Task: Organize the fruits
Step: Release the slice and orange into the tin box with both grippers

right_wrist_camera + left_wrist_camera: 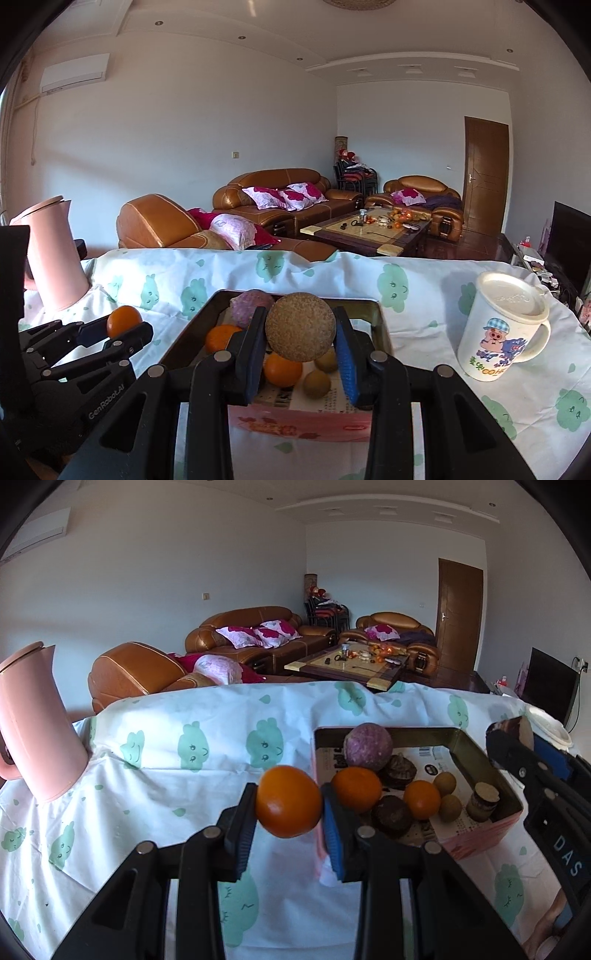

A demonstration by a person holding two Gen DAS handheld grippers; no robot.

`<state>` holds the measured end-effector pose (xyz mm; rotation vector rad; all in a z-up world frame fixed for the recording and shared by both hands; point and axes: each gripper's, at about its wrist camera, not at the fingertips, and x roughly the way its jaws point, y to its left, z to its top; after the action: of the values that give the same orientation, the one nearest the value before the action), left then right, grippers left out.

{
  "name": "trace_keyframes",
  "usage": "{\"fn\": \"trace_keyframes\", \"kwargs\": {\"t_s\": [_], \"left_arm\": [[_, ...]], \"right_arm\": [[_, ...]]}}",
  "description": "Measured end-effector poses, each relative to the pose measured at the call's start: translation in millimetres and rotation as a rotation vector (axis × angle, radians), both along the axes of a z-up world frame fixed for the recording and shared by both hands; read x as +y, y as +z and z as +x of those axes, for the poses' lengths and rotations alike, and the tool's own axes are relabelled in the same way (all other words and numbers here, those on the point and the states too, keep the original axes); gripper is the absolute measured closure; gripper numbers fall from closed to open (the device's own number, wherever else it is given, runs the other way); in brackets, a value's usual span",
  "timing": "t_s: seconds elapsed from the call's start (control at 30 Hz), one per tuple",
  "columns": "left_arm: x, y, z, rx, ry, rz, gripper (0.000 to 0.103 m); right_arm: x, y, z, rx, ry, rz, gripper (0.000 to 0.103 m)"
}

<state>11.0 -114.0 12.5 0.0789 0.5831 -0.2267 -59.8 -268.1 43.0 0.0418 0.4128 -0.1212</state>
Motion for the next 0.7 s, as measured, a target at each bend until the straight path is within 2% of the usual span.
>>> {"fn": "trace_keyframes", "kwargs": {"t_s": [0.13,0.3,0.5,0.6,0.67,0.7], "left_arm": [[-26.7,3.3,7.1,0.004,-0.058,-0.025,0.068],[-55.0,-4.1,16.7,0.032,-0.083,-0.023,0.068],[-69.7,-17.4,22.3,0.055,-0.075,0.033,0.068],[-67.8,-19.1,25.0,0.073,-0.070,0.026,0.067],[-66.0,-19.1,24.0,0.071,-0.065,0.022,0.064],[-65.6,-18.0,21.7,0.060,-0.059,0.024,0.053]], "right_arm": [[-22.6,-4.7,11.8,0.026,-0.037,0.052,0.066],[-45.3,-10.8,32.0,0.054,-0.051,0.120,0.066],[-54.6,-27.5,54.2,0.129,0.015,0.210,0.066],[-52.5,-33.2,59.2,0.147,0.061,0.236,0.065],[-50.4,-37.6,62.8,0.169,0.102,0.268,0.065],[-49.4,-40.1,64.8,0.184,0.122,0.287,0.063]]}}
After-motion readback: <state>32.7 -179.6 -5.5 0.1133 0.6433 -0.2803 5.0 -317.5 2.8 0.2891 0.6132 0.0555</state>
